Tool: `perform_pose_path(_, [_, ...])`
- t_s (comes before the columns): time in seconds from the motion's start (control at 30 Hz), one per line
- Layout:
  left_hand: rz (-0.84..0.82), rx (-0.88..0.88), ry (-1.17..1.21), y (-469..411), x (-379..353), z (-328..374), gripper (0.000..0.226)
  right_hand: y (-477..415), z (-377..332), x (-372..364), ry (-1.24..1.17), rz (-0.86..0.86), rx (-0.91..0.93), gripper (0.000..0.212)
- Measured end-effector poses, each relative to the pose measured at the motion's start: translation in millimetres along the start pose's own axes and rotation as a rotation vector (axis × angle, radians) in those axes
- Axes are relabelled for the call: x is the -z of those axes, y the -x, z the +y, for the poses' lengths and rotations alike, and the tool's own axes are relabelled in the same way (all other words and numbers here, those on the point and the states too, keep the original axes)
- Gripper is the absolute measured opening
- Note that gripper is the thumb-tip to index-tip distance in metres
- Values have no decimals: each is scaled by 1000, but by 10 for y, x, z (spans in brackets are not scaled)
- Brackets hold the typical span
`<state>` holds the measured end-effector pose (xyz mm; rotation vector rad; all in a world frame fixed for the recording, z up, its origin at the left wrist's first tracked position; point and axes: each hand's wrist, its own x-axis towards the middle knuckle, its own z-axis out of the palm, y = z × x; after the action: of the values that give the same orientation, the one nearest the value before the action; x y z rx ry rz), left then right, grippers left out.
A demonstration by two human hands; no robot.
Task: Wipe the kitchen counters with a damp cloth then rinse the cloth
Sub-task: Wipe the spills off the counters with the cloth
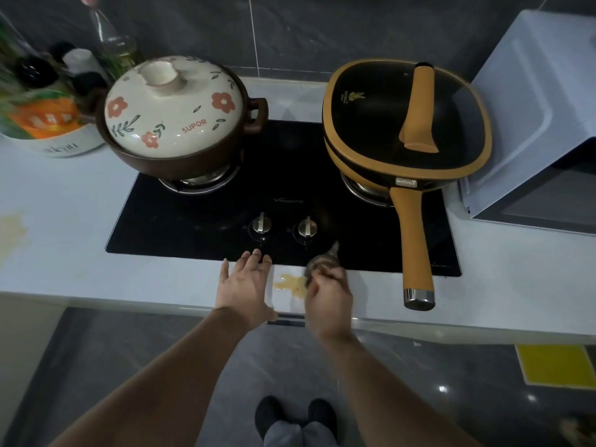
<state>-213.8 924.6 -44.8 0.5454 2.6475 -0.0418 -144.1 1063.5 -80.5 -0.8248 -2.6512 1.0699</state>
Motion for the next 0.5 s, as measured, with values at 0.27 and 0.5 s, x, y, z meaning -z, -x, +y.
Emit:
perform_pose_path(0.27, [29, -17, 35, -9, -49, -65, 118, -70, 393, 396, 75, 174, -42, 23])
perform_pose_path(0.5, [38, -23, 41, 8, -62, -58, 117, -12, 146, 94, 96, 88, 31, 16])
